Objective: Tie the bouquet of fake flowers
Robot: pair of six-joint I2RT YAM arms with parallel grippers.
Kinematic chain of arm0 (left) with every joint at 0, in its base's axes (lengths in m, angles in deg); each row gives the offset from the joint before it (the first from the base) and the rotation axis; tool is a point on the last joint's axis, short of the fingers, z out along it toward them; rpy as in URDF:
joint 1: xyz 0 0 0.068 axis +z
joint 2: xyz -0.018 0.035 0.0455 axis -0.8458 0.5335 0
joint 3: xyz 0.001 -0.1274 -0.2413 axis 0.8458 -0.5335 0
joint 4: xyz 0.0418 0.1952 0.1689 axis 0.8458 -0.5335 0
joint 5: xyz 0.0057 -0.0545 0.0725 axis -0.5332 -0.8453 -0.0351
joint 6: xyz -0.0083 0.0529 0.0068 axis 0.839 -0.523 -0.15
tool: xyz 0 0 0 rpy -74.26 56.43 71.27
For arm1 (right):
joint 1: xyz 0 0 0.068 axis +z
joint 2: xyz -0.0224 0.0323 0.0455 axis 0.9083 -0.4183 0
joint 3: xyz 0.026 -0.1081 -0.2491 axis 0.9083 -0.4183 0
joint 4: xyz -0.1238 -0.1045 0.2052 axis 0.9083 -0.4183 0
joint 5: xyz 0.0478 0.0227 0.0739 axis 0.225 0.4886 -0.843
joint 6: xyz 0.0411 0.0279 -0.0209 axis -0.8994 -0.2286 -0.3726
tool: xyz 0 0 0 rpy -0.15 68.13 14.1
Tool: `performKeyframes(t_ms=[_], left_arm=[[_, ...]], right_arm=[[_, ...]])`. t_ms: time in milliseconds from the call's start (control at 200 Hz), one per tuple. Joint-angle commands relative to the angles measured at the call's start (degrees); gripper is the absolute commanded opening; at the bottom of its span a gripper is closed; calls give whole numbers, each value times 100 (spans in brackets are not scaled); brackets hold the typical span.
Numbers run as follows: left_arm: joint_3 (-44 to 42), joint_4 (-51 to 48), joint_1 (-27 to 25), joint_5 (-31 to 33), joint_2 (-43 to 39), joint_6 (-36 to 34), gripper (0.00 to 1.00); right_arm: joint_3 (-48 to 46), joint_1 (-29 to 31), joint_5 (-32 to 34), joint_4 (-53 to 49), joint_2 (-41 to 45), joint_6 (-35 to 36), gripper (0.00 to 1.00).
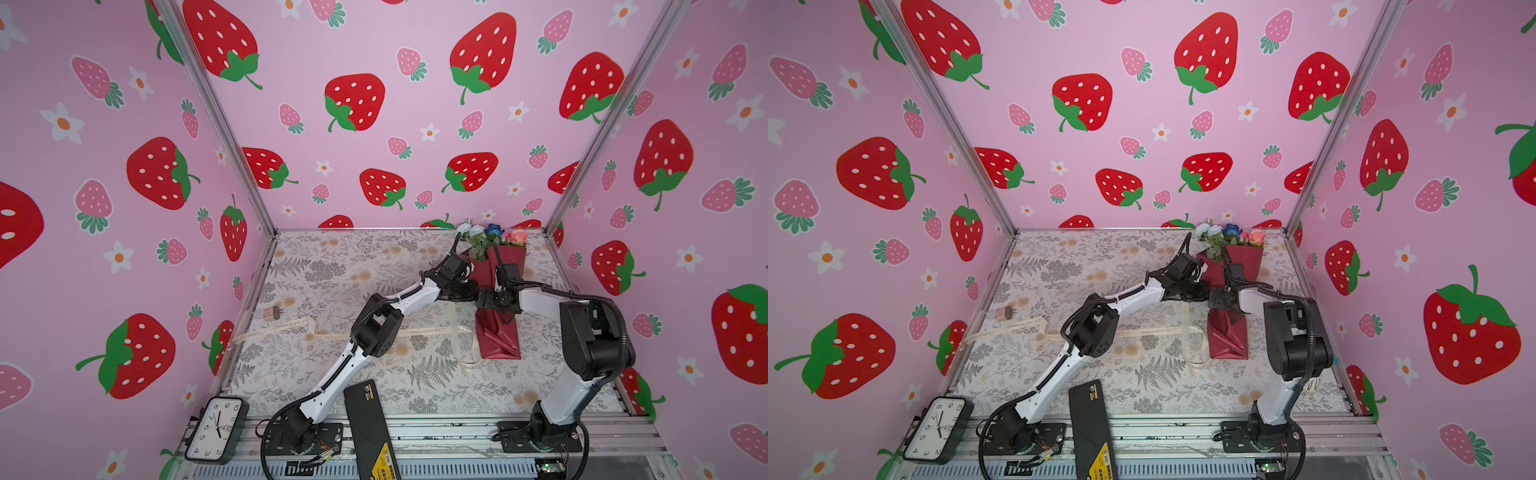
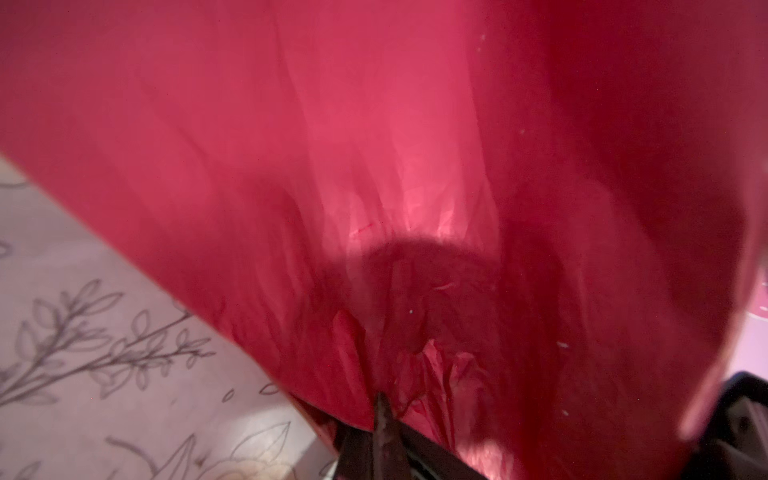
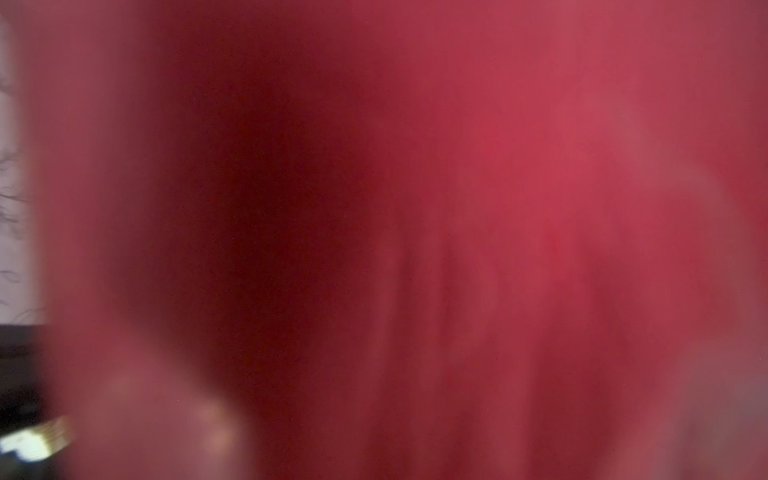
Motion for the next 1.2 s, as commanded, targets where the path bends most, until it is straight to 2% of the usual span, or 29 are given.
performKeyframes(t_ms=[0, 105, 305, 345, 360, 445, 525, 665, 870, 985, 1195], left_arm=[[-156, -134, -111, -36, 223, 64, 0], [-306, -22, -93, -71, 118, 135, 0], [-568, 160, -50, -145, -95, 217, 0], [-634, 234, -25, -198, -144, 282, 4], [-661, 258, -11, -210, -166, 314, 10], [-872, 467, 70, -311, -243, 474, 25], [-1121, 713, 171, -363, -651, 587, 36], [-1585, 1006, 367, -341, -1206, 630, 48], [-2646, 1477, 643, -187, -2212, 604, 59], [-3224, 1461, 707, 16, -2807, 445, 64], [-4608, 1292, 635, 318, -3748, 99, 64]], right_arm=[[-199, 86, -34, -886, -470, 14, 100], [-92, 93, 186, -1005, -586, 12, 97], [-91, 86, 290, -1029, -683, 66, 78], [-81, 89, 347, -1029, -695, 74, 72], [-80, 86, 359, -1029, -696, 82, 70], [-63, 93, 487, -1171, -694, 101, 60], [-38, 77, 606, -1231, -686, 119, 48], [16, 36, 804, -1325, -636, 175, 29], [230, -156, 1134, -1538, -363, 258, 0], [276, -256, 1200, -1618, -12, 298, 0], [307, -277, 1103, -1734, 805, 339, 0]])
